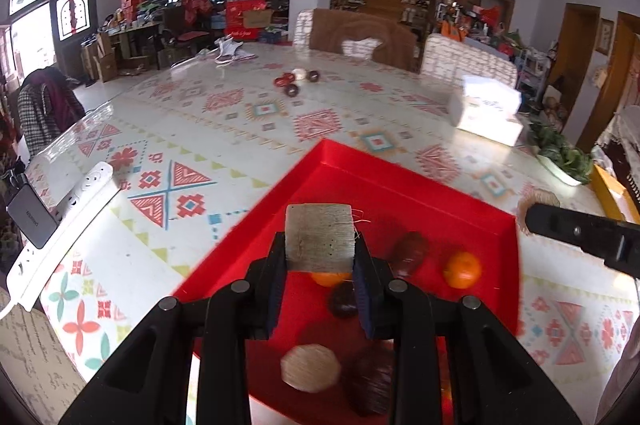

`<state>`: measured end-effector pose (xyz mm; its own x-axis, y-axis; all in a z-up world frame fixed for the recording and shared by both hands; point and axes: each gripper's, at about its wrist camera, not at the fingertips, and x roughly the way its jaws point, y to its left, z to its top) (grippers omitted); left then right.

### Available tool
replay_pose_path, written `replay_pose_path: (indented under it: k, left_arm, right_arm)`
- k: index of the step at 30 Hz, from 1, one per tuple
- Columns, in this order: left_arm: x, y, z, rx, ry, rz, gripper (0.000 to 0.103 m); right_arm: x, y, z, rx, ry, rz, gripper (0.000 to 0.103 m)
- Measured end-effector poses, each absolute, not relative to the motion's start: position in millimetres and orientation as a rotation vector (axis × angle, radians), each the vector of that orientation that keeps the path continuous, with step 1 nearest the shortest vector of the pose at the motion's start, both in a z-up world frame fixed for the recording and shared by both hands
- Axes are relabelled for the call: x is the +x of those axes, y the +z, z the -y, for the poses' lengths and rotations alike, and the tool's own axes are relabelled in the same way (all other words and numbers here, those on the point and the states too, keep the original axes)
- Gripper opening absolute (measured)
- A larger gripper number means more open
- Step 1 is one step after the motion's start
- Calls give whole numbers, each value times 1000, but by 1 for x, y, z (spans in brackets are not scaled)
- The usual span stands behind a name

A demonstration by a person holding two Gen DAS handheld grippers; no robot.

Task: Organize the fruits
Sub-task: 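Carry both beige cubes over the red tray and open both tools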

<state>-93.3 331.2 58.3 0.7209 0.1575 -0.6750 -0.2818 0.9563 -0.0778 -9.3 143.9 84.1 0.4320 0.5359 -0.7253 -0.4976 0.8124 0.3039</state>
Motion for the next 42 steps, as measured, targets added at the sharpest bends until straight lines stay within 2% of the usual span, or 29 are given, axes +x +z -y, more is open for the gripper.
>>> replay_pose_path:
  k: [14, 28, 31, 33, 37, 39, 42]
  left_arm:
    - [-73, 36, -372, -222, 261, -774, 29]
    - [-69, 32, -373, -218, 256, -789, 29]
    - [-71, 34, -371, -223, 250, -784, 39]
    - [-73, 37, -370, -215, 259, -777, 55]
    - [-79, 45, -369, -218, 268, -757, 60]
    - [-83, 50, -370, -229, 276, -747, 67]
    - [-92, 57, -369, -243, 288, -730, 73]
  right_arm:
    - [24, 52, -188, 25, 664, -999, 19]
    - [36, 39, -222, -11, 692, -1017, 20]
    - [38, 36, -224, -16, 693, -1020, 20]
    - [37, 36, -225, -17, 693, -1016, 20]
    - [36, 39, -222, 3, 694, -1012, 20]
    - [34, 42, -219, 12, 697, -1007, 22]
    - [28, 49, -214, 22, 701, -990, 24]
